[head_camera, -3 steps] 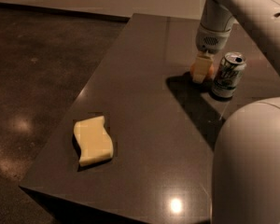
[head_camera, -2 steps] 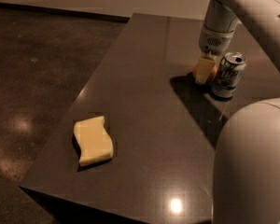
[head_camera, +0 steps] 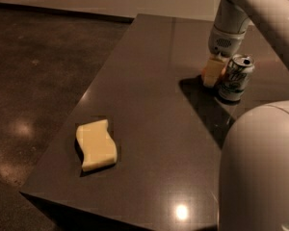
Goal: Move orange near 7up can
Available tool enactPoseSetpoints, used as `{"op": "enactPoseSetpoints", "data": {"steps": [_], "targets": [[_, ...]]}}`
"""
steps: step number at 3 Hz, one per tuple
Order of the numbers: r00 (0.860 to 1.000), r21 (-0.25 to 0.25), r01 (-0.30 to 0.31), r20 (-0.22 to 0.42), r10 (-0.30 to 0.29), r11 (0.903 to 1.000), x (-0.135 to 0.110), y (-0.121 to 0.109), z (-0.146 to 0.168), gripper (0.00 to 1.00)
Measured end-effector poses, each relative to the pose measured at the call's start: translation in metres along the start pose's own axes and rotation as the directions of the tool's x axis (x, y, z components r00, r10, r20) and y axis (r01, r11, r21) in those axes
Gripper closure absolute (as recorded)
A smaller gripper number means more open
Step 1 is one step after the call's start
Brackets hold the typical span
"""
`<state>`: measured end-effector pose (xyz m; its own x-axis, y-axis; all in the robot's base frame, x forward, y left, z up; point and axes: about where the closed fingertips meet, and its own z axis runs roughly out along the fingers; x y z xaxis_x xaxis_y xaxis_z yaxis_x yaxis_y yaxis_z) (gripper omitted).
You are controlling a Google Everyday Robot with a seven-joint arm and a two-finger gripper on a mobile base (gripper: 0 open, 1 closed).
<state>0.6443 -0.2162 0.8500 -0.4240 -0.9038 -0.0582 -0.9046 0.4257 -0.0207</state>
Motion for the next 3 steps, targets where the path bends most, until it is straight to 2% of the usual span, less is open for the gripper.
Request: {"op": "enactPoseSetpoints", "data": {"steps": [1,2,3], "targets": [[1.0,0.002,-0.003,0.008,0.003,1.0,-0.001,-0.001,-0.004,0.17],[1.0,0.011,0.001,0.013,-0.001,0.9999,-0.005,-0.003,-0.011,0.0],[1.0,0.02,0.008,0.015,-0.009,0.9998,-0.008,-0.005,-0.016,0.0]]}}
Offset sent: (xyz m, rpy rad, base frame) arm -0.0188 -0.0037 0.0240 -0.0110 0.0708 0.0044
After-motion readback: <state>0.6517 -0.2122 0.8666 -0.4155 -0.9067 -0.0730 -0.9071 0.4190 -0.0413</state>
